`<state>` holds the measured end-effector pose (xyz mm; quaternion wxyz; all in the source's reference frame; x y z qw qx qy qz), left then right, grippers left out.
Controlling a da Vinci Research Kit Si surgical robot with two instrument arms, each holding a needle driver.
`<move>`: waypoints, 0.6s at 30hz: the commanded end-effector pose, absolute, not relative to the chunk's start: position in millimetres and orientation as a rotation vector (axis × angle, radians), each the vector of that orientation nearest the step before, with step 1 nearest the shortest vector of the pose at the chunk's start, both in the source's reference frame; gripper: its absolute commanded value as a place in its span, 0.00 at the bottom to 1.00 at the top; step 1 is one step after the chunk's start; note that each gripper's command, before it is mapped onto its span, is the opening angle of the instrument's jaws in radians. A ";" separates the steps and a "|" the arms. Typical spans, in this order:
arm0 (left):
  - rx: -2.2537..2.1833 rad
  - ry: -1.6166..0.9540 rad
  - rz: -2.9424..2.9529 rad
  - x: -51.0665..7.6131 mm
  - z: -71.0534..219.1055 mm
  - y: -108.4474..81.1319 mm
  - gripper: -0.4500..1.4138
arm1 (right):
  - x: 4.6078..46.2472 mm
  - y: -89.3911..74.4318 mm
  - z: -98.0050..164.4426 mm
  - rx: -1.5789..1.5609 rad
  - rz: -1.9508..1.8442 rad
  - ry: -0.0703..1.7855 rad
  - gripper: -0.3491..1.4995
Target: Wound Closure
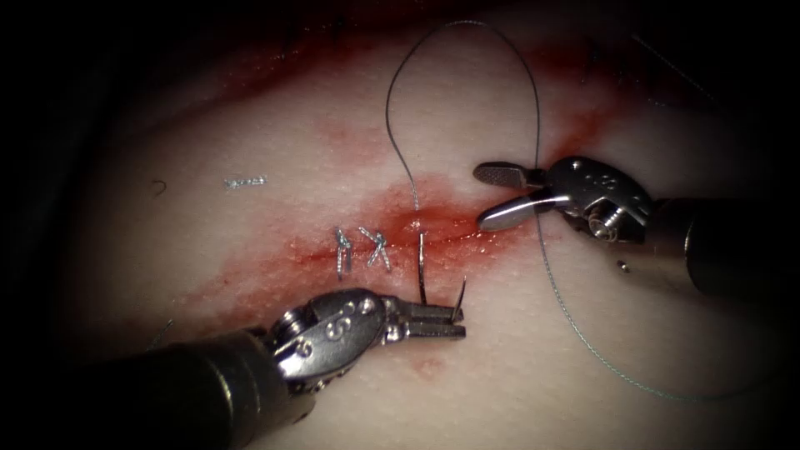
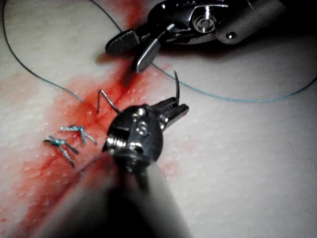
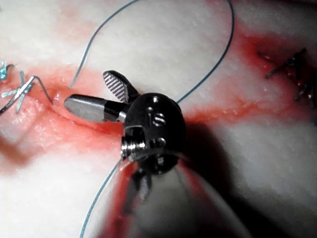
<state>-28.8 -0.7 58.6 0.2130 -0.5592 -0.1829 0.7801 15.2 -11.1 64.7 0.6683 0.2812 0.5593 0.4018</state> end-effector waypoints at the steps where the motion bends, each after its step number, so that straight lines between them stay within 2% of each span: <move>1: -1.572 -0.459 2.190 -29.1 58.8 -0.5 0.00 | 15.9 -10.5 64.5 0.682 0.960 1.248 0.53; 4: -1.588 -0.357 2.245 -28.7 57.8 0.5 0.00 | 15.5 -9.9 63.1 0.796 1.086 1.206 0.45; 9: -1.677 -0.196 2.304 -29.3 57.1 1.9 0.00 | 15.6 -9.1 61.2 0.901 1.205 1.159 0.49; 13: -1.732 -0.053 2.390 -30.5 57.0 3.5 0.00 | 15.6 -8.9 60.8 0.955 1.265 1.137 0.49; 15: -1.737 -0.027 2.408 -30.9 57.2 3.5 0.00 | 15.6 -8.9 60.8 0.961 1.271 1.141 0.53; 17: -1.752 0.020 2.443 -31.6 58.0 2.4 0.00 | 15.7 -8.8 60.9 0.982 1.289 1.158 0.68; 18: -1.759 0.028 2.449 -31.8 58.3 2.1 0.00 | 15.8 -8.8 60.9 0.994 1.286 1.163 0.69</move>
